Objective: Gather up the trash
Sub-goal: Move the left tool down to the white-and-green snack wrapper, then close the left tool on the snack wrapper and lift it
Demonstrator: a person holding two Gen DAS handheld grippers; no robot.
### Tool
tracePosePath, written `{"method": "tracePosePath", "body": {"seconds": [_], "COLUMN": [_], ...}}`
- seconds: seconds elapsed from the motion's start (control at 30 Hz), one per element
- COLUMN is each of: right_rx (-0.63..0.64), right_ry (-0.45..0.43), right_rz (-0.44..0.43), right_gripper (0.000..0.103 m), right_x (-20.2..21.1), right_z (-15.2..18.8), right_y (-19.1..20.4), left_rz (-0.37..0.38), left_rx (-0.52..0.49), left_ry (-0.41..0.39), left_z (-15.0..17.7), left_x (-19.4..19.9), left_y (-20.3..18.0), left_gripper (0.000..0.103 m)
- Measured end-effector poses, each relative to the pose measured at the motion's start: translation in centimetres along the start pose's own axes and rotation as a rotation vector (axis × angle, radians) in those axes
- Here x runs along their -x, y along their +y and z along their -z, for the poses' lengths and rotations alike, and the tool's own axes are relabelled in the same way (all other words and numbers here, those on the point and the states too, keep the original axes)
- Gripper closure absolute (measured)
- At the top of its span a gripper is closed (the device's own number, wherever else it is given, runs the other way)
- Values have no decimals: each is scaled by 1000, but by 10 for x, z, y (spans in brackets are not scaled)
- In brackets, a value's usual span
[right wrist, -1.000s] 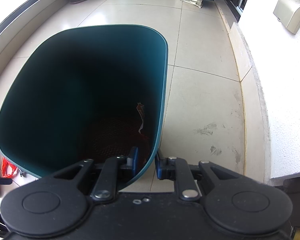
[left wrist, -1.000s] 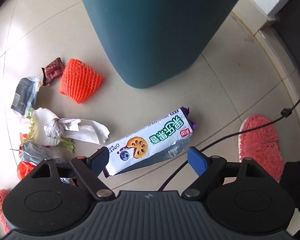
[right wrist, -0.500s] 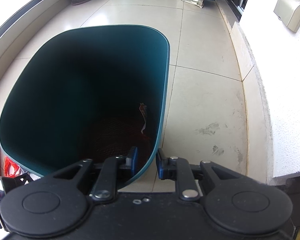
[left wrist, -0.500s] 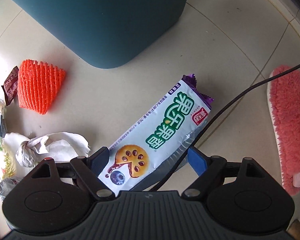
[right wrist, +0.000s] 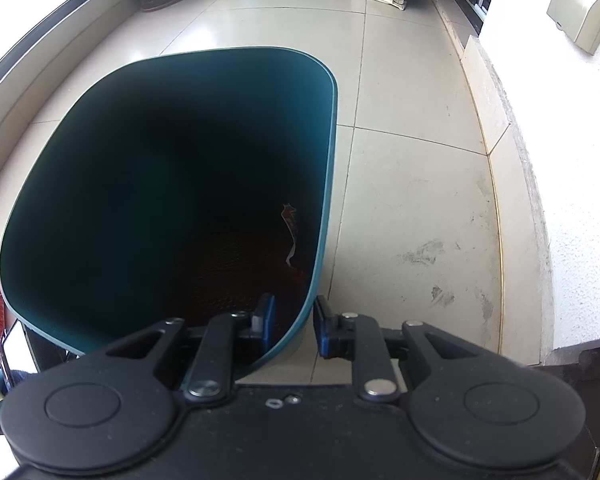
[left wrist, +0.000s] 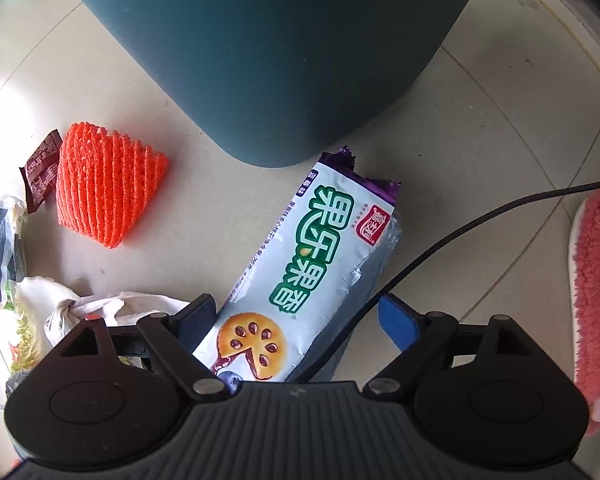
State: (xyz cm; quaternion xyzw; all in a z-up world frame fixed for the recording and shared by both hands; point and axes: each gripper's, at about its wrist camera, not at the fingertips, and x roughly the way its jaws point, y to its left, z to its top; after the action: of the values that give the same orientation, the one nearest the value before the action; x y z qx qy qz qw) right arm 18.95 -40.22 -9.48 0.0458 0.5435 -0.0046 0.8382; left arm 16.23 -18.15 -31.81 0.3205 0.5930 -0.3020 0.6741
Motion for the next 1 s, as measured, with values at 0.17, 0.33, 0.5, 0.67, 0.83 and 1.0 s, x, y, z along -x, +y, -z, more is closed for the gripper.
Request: {"method": "tracePosePath", "body": {"seconds": [0.17, 0.33, 0.5, 0.67, 0.83, 1.0], "right_rx": [0, -6, -10, -12, -14, -23], "right_ry": [0, 5, 7, 8, 11, 13], "right_rz": [-3, -11, -11, -12, -11, -19], "right_gripper": [82, 82, 82, 82, 81, 81], "right_x": [0, -2, -2, -3, -3, -3], "right_z": [0, 0, 0, 0, 0, 0], "right_y": [-1, -3, -4, -5, -5, -6], "left_rz": [62, 190, 176, 138, 133, 89], "left_rx": [116, 210, 211, 168, 140, 124], "left_ry": [2, -31, -18, 5, 22, 54], "left_z": [-8, -7, -15, -22, -28, -25], "left_x": [0, 16, 9, -3, -14, -31], "left_y": [20, 53, 59, 46, 31, 23], "left_gripper": [14, 14, 14, 14, 14, 45]}}
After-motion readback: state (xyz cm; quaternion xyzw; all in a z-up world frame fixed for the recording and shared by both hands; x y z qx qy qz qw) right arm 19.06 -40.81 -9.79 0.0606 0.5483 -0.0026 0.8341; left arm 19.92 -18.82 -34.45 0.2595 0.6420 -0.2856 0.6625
